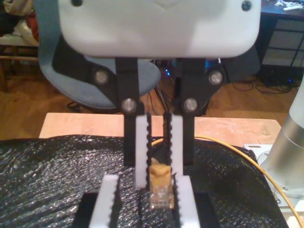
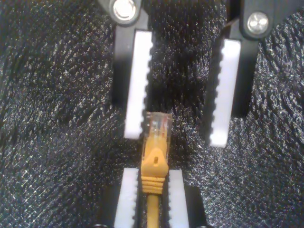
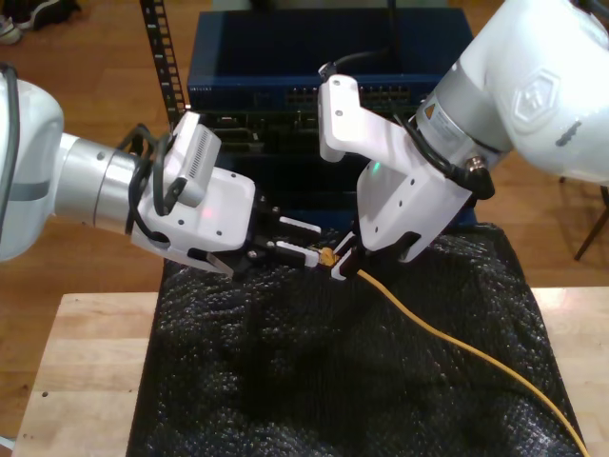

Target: Grab the cable and plug it in

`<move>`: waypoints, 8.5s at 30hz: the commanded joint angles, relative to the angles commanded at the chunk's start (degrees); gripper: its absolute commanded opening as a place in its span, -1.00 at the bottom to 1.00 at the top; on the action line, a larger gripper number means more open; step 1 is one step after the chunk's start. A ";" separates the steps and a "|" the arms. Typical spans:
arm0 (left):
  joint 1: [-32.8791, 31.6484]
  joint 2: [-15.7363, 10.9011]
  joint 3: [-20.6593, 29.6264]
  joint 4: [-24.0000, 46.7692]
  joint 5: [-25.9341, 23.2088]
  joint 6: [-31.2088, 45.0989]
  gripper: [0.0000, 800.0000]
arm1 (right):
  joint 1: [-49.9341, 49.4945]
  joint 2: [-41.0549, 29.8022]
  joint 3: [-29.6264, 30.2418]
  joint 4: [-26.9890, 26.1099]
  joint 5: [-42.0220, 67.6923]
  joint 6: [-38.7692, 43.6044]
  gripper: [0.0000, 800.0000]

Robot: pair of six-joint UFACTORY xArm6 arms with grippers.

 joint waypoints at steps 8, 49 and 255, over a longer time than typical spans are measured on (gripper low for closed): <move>-0.09 0.09 -0.09 0.00 0.00 -0.18 -0.40 | 0.00 0.18 0.18 -0.09 -0.18 0.00 -0.99; -0.26 0.70 0.53 0.35 0.00 -0.35 -0.97 | -0.53 0.62 0.35 -0.09 -0.18 -0.35 0.06; 6.51 21.63 0.88 -15.30 44.13 -24.70 -0.95 | 17.58 -30.33 23.65 0.97 -37.54 -19.25 -0.48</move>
